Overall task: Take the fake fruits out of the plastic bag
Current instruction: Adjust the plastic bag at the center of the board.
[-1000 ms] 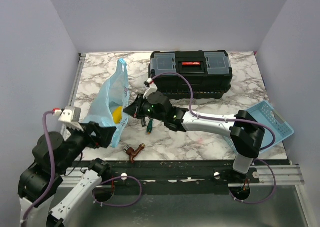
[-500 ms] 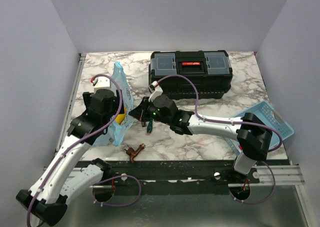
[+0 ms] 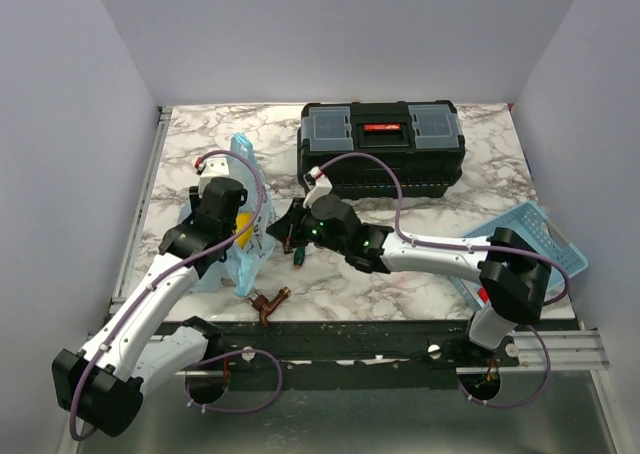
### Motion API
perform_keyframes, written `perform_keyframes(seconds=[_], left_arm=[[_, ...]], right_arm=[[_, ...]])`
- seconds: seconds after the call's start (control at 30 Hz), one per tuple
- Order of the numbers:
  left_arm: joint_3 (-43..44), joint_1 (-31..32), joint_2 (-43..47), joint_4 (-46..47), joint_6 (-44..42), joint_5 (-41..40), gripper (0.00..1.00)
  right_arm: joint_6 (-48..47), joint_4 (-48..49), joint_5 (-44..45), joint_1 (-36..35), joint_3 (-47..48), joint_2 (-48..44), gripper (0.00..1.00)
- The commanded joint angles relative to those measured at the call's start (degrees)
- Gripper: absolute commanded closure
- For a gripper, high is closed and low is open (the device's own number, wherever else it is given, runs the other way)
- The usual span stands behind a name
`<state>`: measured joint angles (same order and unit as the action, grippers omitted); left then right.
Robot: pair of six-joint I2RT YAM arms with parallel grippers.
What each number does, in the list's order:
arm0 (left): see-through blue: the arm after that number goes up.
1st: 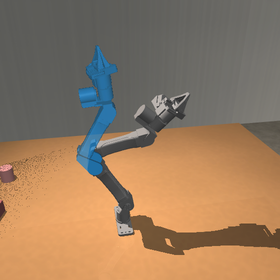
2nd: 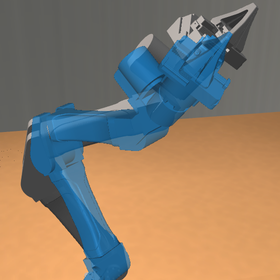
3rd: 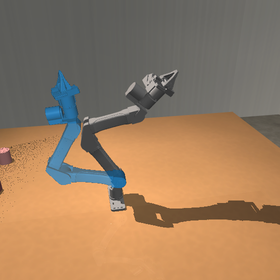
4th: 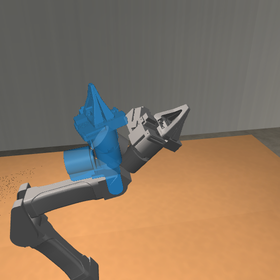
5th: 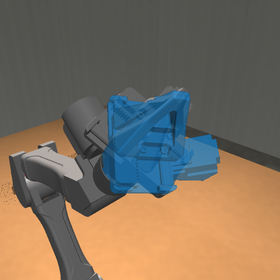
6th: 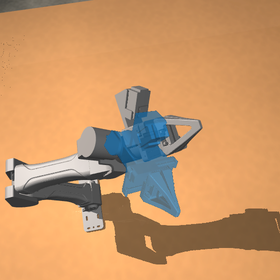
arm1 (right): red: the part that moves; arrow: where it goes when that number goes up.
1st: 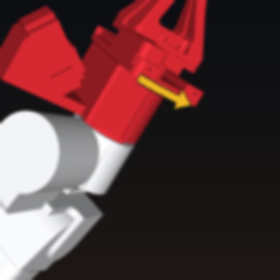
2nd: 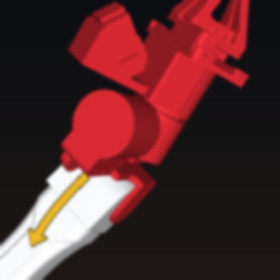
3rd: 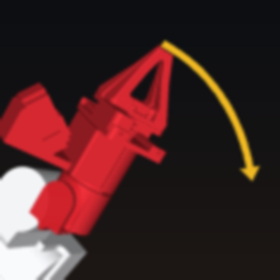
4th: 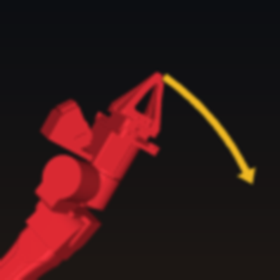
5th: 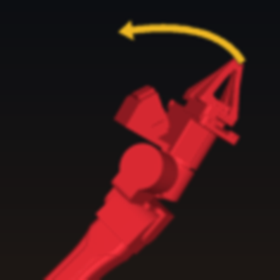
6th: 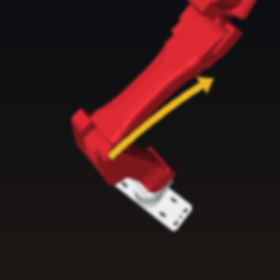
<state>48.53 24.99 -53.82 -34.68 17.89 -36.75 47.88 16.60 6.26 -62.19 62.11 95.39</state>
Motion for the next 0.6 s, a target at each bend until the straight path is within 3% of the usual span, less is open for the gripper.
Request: perform_keyframes(seconds=[0.0,0.17,0.57], left_arm=[[-2.4,-0.8,5.7,7.5,-3.3,-0.6,0.76],[-6.6,-0.9,13.4,12.4,-5.6,2.8,0.99],[-8.2,-0.9,20.9,14.2,-5.8,5.0,1.00]], right_arm=[[-1.9,-3.8,7.1,-0.3,-1.7,-2.4,0.99],[-0.1,-6.9,14.1,-0.4,-4.9,-2.1,0.99],[-1.1,-20.6,25.9,-0.3,-4.9,1.1,0.99]])
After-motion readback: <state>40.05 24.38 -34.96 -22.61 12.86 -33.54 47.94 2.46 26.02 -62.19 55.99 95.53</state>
